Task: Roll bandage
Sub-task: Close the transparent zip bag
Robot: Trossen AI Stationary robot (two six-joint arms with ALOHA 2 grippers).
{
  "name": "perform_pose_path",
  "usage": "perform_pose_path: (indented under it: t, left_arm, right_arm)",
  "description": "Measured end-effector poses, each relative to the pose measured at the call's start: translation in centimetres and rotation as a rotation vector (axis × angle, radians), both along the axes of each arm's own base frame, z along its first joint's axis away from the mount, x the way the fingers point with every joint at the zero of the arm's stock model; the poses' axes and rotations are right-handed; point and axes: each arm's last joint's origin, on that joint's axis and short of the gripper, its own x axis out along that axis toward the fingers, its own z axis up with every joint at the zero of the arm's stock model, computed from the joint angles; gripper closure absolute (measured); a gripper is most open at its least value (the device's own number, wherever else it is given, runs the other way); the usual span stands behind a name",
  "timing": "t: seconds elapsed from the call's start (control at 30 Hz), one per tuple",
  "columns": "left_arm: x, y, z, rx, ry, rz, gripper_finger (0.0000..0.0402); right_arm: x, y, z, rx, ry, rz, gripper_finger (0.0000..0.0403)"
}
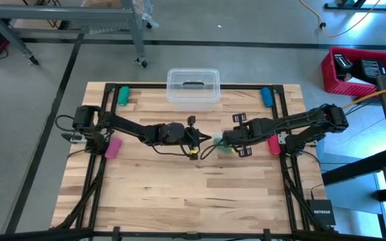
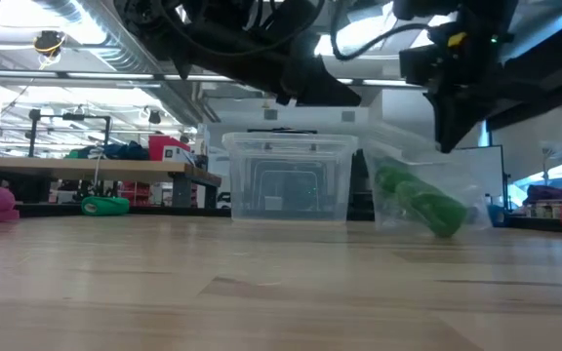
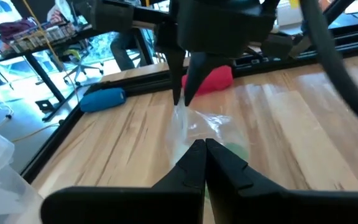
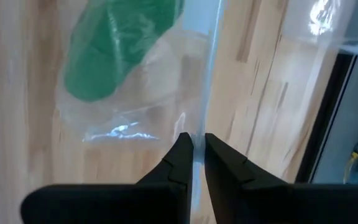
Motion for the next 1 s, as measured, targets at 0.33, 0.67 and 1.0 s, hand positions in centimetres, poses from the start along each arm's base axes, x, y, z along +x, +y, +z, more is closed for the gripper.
perform_pose_path:
  t: [0.33, 0.67, 1.0]
  left_arm:
    - [-0.2, 1.1, -0.7, -0.123, 0.047, 0.063, 0.0356]
    - [-0.2, 0.5, -1.0, -0.258, 0.067, -0.034, 0.0234]
    - [1.0, 1.3, -2.2, -0.285, -0.022, 0.010, 0.0224]
  right_arm:
    - [1.1, 0.2, 0.2, 0.044, -0.103, 0.025, 0.0366]
    - [1.1, 0.2, 0.2, 0.044, -0.104, 0.027, 0.0366]
    - [1.5, 0.3, 0.3, 0.047, -0.150, 0.030, 0.0366]
